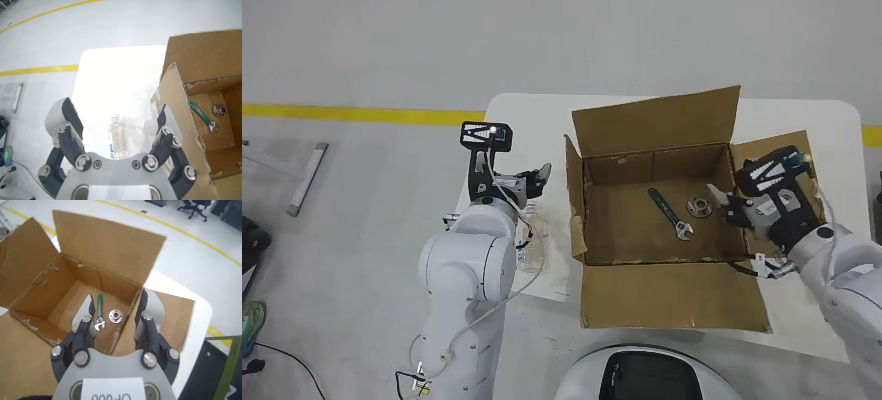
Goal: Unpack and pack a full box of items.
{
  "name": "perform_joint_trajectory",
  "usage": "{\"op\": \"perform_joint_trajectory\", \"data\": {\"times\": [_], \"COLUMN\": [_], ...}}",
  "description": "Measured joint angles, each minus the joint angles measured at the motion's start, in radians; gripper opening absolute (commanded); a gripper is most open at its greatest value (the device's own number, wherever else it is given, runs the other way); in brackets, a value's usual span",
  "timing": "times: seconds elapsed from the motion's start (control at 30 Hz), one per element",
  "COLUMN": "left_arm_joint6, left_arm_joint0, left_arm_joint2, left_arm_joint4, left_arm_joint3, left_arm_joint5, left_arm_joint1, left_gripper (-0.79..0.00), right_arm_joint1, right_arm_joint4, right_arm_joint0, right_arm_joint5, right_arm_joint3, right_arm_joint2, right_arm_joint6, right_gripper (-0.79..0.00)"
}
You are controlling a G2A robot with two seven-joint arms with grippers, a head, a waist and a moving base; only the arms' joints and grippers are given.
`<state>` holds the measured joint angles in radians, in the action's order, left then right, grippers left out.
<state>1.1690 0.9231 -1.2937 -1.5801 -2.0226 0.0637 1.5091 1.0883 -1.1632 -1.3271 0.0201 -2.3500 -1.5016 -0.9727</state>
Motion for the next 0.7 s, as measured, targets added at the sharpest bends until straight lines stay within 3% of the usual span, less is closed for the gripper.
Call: {"op": "perform_joint_trajectory", "data": {"times": [0.1,0.33,0.47,0.7], "left_arm_joint6": [0.000,0.000,0.000,0.000], "left_arm_joint0": [0.000,0.000,0.000,0.000], "left_arm_joint2": [0.000,0.000,0.000,0.000], "left_arm_joint4": [0.000,0.000,0.000,0.000], "left_arm_joint3": [0.000,0.000,0.000,0.000], "left_arm_joint5": [0.000,0.000,0.000,0.000], "left_arm_joint1": [0.000,0.000,0.000,0.000], "left_gripper": [0.000,0.000,0.000,0.000], "right_arm_joint1": [0.011,0.068,0.099,0.142], "right_arm_joint4": [-0.108,-0.219,-0.181,-0.186], "right_arm_joint0": [0.067,0.357,0.483,0.616], "right_arm_joint5": [-0.075,-0.257,-0.294,-0.324], "right_arm_joint3": [0.044,0.381,0.520,0.708], "right_arm_joint2": [0.161,0.434,0.509,0.599], "right_arm_joint6": [-0.097,-0.248,-0.327,-0.419], "right_gripper": [-0.400,-0.434,-0.462,-0.425]}}
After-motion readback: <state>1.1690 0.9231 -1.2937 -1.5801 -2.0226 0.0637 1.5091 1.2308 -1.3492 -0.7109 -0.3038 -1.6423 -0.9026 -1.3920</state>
